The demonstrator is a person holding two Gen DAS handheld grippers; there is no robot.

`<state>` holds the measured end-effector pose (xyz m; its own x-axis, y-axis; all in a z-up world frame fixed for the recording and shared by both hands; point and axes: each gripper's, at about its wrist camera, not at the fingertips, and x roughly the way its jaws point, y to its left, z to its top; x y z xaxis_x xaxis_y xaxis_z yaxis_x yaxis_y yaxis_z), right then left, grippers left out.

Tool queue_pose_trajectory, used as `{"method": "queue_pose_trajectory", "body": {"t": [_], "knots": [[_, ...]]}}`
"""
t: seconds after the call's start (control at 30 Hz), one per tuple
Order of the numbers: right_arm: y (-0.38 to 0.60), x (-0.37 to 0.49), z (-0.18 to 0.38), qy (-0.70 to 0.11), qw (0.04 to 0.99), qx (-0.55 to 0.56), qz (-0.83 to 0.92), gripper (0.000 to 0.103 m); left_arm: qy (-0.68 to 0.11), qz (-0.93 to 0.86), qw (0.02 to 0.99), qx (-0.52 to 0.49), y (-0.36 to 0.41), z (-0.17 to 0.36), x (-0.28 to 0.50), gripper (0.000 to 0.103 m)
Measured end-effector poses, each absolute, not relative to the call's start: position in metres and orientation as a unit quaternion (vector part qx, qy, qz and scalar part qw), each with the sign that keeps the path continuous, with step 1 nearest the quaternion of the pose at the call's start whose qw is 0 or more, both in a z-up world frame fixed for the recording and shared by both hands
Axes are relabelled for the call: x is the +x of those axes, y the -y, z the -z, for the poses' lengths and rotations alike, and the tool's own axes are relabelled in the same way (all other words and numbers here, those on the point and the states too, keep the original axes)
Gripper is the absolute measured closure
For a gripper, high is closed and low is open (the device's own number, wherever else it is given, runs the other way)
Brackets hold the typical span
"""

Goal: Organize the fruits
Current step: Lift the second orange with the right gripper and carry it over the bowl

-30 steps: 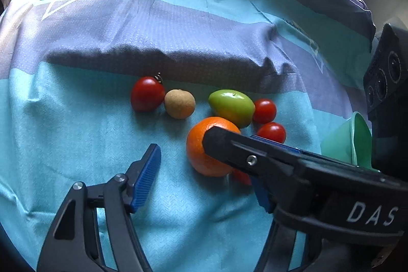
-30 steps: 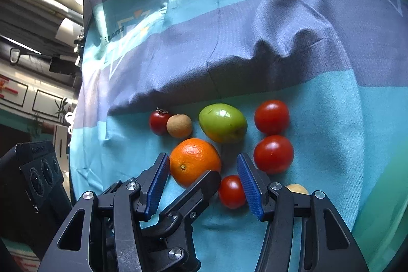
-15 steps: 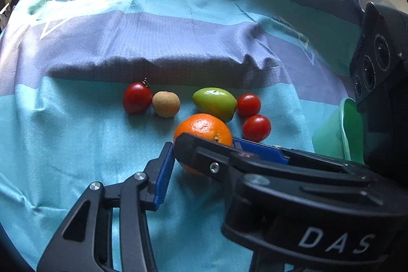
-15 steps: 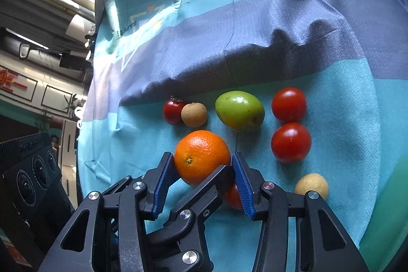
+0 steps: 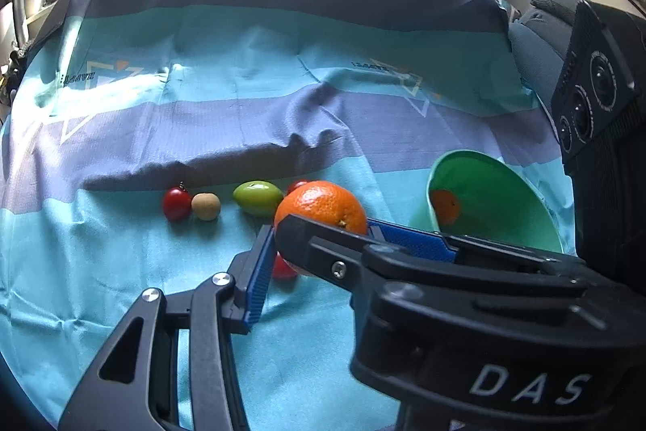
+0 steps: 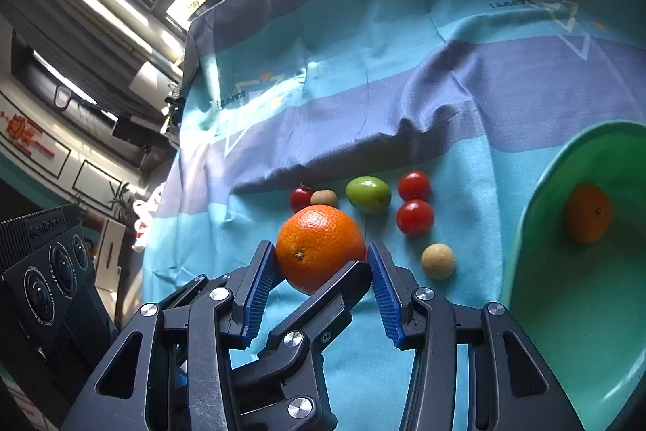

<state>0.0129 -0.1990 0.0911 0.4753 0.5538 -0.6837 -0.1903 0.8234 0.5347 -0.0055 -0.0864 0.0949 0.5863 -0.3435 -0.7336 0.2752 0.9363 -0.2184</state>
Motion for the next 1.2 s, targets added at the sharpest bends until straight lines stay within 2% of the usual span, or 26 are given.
{"method": "queue_pose_trajectory", "body": {"t": [0.3, 1.2], "knots": [[0.226, -0.008, -0.104, -0.431, 0.854, 0.201, -0.209, 0.054, -0.394, 0.204, 0.895, -0.042, 0.110, -0.106, -0.019, 0.059], [0.335, -0.036, -0.112, -0.380, 0.879, 0.256, -0.134, 0.054, -0.354, 0.301, 0.884, 0.046, 0.229, -0.124, -0.023, 0.058]]}}
